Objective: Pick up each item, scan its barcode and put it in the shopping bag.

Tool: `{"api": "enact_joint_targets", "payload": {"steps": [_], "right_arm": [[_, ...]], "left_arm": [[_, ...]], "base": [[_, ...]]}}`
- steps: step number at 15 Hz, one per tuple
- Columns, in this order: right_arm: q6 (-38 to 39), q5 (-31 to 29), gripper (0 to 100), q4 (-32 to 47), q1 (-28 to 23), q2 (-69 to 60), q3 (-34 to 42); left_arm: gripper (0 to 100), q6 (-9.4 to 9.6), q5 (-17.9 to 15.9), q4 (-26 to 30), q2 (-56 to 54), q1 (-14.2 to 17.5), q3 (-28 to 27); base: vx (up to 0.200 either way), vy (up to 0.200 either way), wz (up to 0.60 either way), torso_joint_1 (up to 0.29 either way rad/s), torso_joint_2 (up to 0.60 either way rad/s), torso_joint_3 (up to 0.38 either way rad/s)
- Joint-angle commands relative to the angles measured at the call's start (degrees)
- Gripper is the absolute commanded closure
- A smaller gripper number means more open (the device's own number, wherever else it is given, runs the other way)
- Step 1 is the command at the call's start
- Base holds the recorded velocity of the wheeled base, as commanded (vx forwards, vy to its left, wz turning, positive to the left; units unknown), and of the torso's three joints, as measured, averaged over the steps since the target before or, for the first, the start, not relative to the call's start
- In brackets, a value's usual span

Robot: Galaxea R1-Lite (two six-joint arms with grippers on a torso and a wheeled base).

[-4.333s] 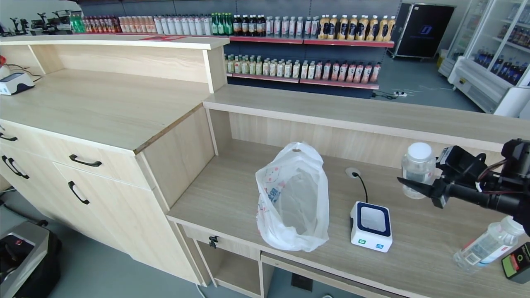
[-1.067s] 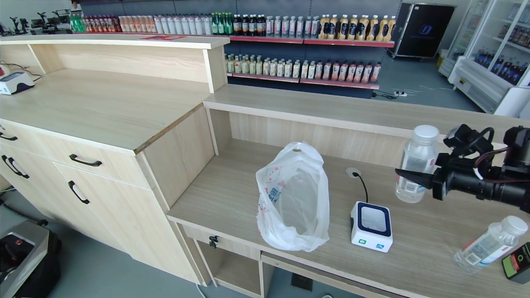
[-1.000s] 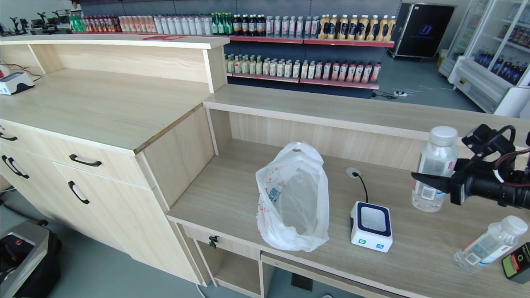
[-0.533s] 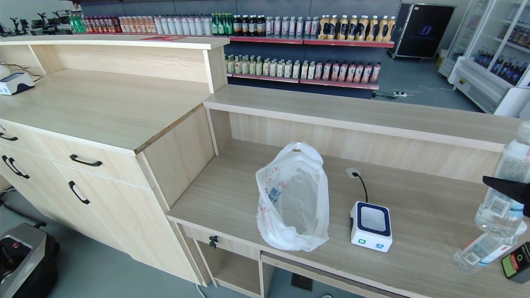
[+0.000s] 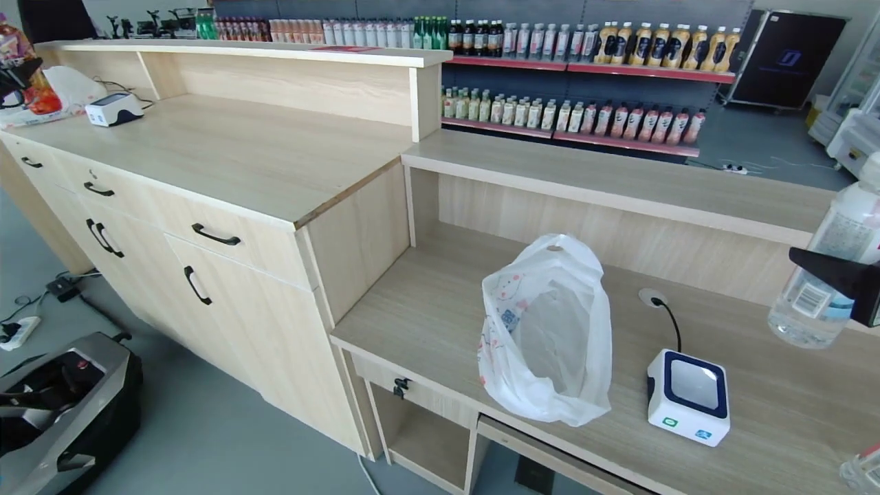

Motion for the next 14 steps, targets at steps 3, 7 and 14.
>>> {"api": "enact_joint_targets", "payload": {"steps": [3,7,14], "right_arm": [[2.02,-4.88,100,-7.81,5.74,11.36,-3.82],[5.72,-4.88,100,-12.64,5.74,21.73,-5.93],[7.74,-4.79,100,-22.57,5.48,38.78,-7.16]], "left_arm": [[0,-0.01,0.02,0.02,-0.02,0.04,0.00],[0,-0.01,0.02,0.02,-0.02,0.04,0.00],[0,-0.01,0.02,0.02,-0.02,0.04,0.00]], "base": [[0.000,0.000,0.60,-0.160,0.37,0.207],[0.000,0.000,0.00,-0.063,0.16,0.085],[0.000,0.000,0.00,0.000,0.00,0.000]]}}
